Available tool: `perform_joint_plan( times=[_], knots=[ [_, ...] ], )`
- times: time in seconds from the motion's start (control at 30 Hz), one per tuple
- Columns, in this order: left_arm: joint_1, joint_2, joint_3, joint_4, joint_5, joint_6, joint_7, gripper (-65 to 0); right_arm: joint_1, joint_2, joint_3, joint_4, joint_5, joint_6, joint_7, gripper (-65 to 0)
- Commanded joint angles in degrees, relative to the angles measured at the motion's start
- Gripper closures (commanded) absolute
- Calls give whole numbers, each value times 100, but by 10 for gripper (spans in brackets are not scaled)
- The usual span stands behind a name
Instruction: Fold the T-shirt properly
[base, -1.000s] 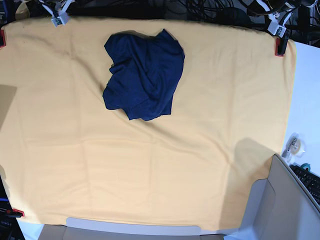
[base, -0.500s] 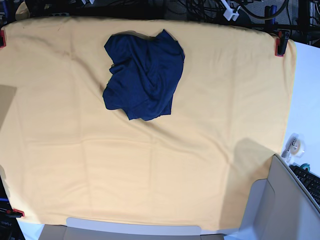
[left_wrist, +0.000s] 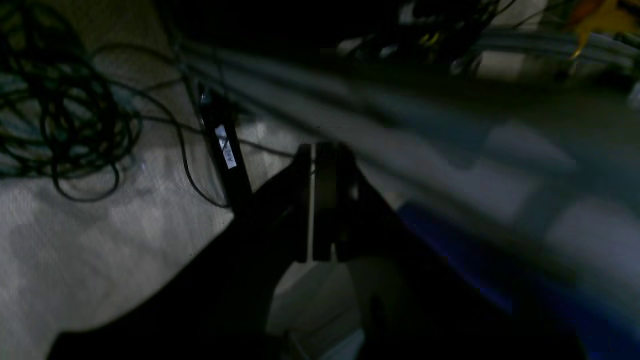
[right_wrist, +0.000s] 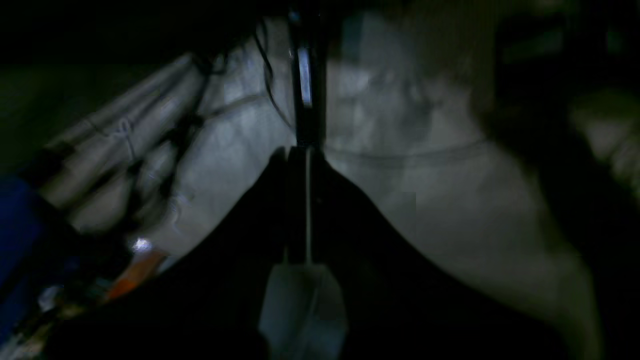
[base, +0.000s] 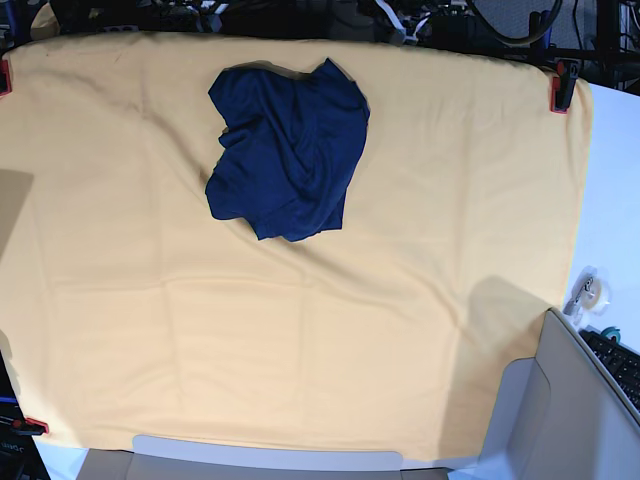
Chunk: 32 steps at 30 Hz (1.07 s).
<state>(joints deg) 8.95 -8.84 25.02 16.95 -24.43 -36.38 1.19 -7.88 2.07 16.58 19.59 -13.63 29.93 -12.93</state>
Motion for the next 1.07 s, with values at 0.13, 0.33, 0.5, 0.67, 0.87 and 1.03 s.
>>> perform_joint_plan(
  times=[0.13, 0.33, 0.5, 0.67, 0.87, 1.03],
  knots=[
    [-258, 238, 184, -776, 3, 1313, -528, -4, 36, -220, 8, -232, -743, -1020, 392, 0],
    [-275, 256, 448, -776, 3, 2623, -563, -4, 159, -378, 8, -276, -804, -2286, 805, 0],
    [-275, 256, 413, -776, -6, 2737, -545, -4, 221, -431, 8, -276, -795, -2286, 805, 0],
    [-275, 264, 404, -785, -15, 2737, -510, -4, 221, -448, 8, -276, -787, -2286, 805, 0],
    [-275, 335, 413, -803, -15, 2737, -510, -4, 177, -448, 26, -294, -787, -2286, 805, 0],
    [-275, 343, 413, -803, -15, 2737, -510, -4, 177, -448, 34, -294, -778, -2286, 805, 0]
  ],
)
